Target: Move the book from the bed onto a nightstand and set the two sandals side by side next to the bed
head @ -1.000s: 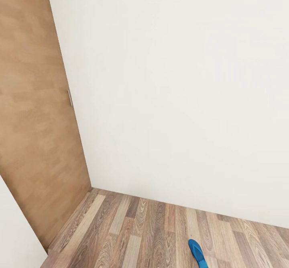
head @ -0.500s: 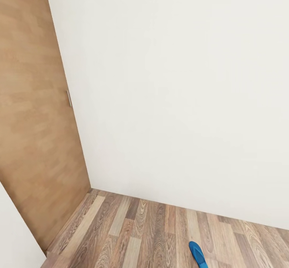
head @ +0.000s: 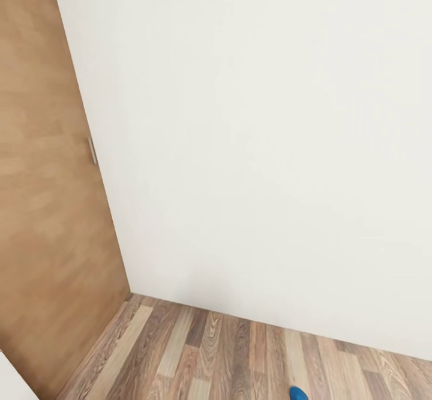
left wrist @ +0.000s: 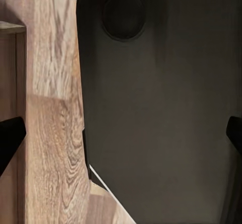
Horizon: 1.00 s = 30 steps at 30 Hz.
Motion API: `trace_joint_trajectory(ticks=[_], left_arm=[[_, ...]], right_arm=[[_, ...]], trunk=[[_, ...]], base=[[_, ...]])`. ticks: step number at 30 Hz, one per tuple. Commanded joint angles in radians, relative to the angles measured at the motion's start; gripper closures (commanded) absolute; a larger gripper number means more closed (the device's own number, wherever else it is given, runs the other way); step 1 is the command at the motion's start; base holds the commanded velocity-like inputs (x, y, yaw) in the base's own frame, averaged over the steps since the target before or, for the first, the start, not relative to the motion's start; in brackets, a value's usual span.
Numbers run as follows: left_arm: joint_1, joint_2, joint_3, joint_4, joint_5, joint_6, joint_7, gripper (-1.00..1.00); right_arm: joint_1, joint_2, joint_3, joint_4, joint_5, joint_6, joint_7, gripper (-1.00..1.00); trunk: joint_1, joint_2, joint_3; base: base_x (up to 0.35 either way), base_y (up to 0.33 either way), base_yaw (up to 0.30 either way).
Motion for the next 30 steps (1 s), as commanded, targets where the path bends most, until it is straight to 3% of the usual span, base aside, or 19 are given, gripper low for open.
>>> trace_joint_trajectory(ticks=[1, 13, 30], left_arm=[[0.001, 0.0, -0.001, -0.002, 0.0, -0.001, 0.0, -1.0], [0.0, -0.001, -0.001, -0.002, 0.0, -0.001, -0.001, -1.0], [0.0, -0.001, -0.001, -0.004, 0.0, -0.002, -0.001, -1.0]], right_arm=[[0.0, 0.0, 0.0, -0.001, -0.001, 0.0, 0.0, -1.0], [0.0, 0.0, 0.0, -0.001, 0.0, 0.002, 0.0, -1.0], [0.0, 0.0, 0.0, -0.001, 0.0, 0.001, 0.002, -1.0]], trunk=[[0.001, 0.0, -0.001], [0.001, 0.0, -0.002], [0.001, 0.0, -0.005]], base=[[0.262, 0.0, 0.0], [0.099, 0.0, -0.039], [0.001, 0.0, -0.28]])
